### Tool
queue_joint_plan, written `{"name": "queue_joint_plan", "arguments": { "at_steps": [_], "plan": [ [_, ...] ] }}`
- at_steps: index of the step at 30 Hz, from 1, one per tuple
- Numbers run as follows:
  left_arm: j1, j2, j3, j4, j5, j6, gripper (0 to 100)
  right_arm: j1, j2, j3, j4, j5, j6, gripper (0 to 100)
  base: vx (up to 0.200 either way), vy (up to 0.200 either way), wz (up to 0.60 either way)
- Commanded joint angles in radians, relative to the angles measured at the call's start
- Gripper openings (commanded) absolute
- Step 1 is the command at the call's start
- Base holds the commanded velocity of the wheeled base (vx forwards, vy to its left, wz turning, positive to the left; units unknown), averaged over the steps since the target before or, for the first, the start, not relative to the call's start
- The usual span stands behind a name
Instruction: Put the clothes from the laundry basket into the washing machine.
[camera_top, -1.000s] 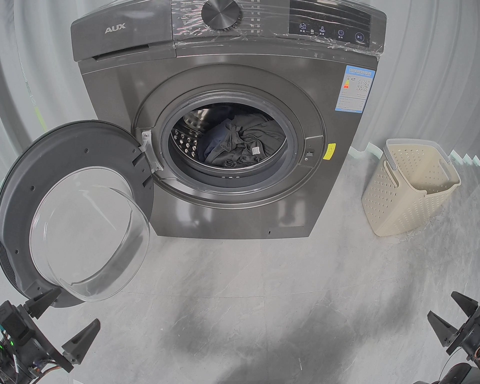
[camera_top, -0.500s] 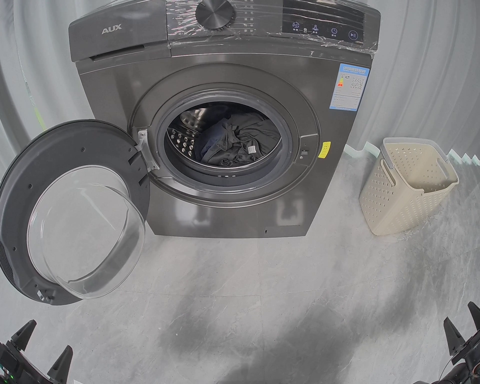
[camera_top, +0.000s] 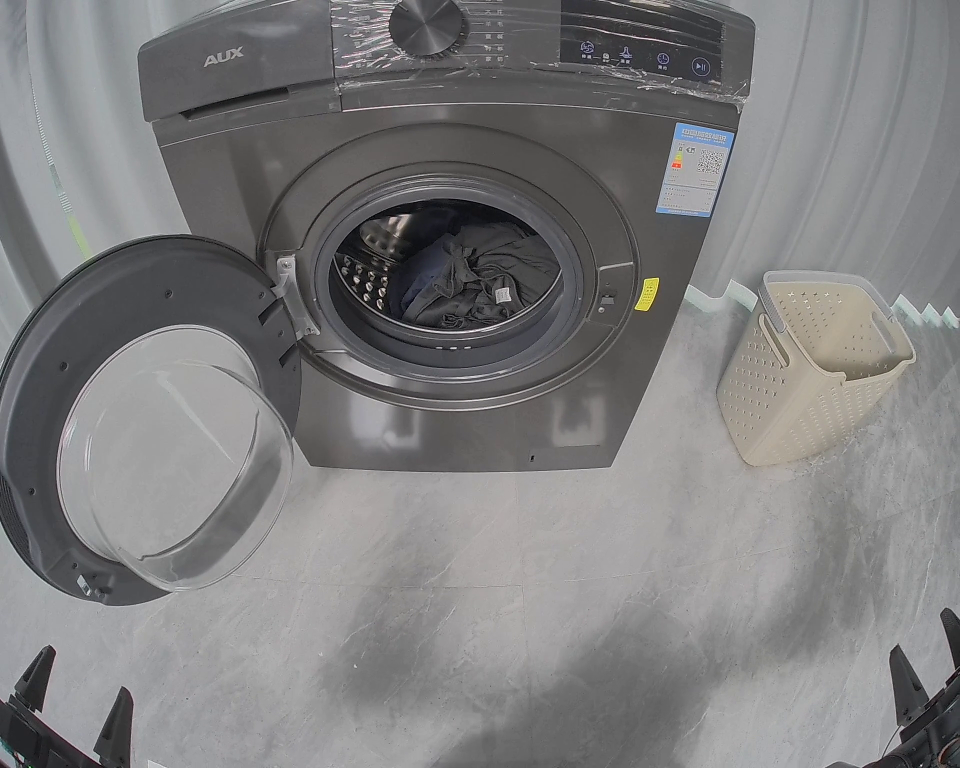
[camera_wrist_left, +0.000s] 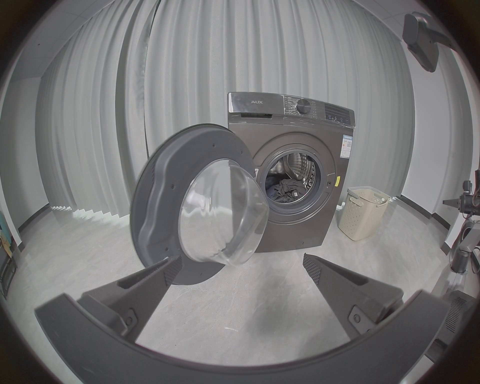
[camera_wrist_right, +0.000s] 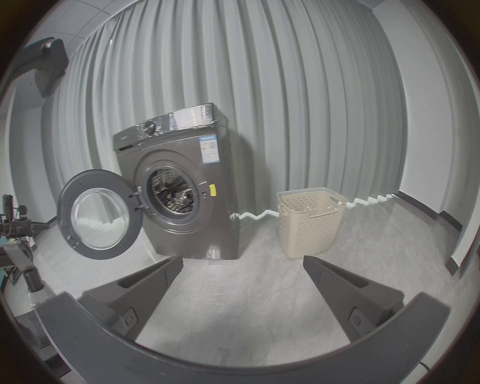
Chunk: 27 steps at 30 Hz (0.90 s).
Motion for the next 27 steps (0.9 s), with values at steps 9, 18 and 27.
{"name": "queue_joint_plan", "arguments": {
  "at_steps": [9,18,27],
  "plan": [
    [0.003,-0.02,0.016,0.001,0.001,0.0,100,-0.007,-0.018,0.012,0.058,-0.038,-0.074,100,0.0,0.111,0.0],
    [0.003,-0.02,0.016,0.0,0.001,-0.002,100,-0.002,-0.02,0.013,0.057,-0.031,-0.074,100,-0.067,0.0,0.0],
    [0.003,-0.02,0.016,0.0,0.001,0.0,100,-0.002,-0.021,0.015,0.055,-0.031,-0.07,100,0.0,0.089,0.0]
  ]
}}
